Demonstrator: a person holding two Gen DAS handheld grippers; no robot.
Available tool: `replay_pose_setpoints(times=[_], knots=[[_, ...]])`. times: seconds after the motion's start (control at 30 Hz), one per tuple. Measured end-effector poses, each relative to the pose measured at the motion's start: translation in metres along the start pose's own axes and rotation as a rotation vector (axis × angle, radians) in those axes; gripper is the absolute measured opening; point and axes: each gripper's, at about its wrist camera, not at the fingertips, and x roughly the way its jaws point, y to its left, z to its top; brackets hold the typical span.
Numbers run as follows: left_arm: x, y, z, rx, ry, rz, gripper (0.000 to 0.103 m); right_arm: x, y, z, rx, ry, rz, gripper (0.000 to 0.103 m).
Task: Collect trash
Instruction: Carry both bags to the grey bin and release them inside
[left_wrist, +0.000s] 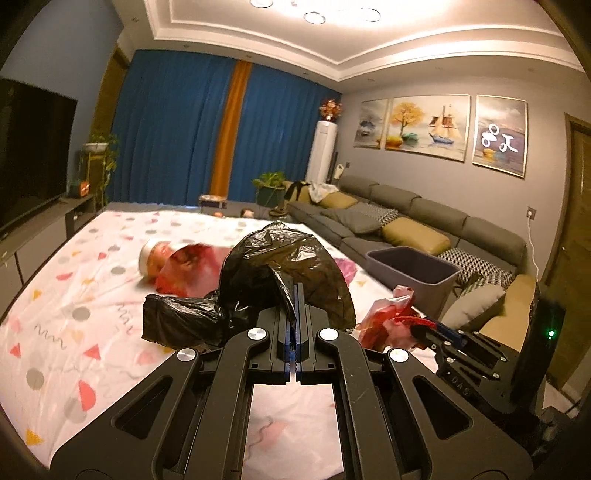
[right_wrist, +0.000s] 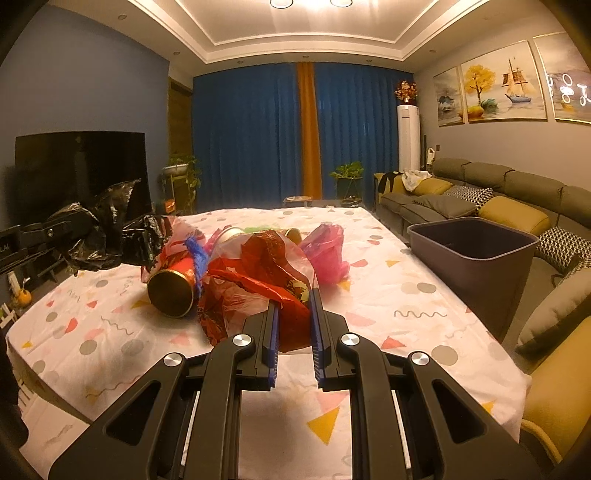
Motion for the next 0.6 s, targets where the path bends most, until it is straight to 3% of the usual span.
replay_pose_setpoints(times=[0.33,0.6], knots=[[0.037,-0.045,0.023,0.054,0.005,-0.102,0.0,-0.001,-0.032,0.018,0.046,-0.048,-0.068,0.016],[0.093,-0.11,0.044,0.111,0.019,-0.213,0.0,0.001,-0.081,0.035,0.079,-0.091,-0.202,0.016]])
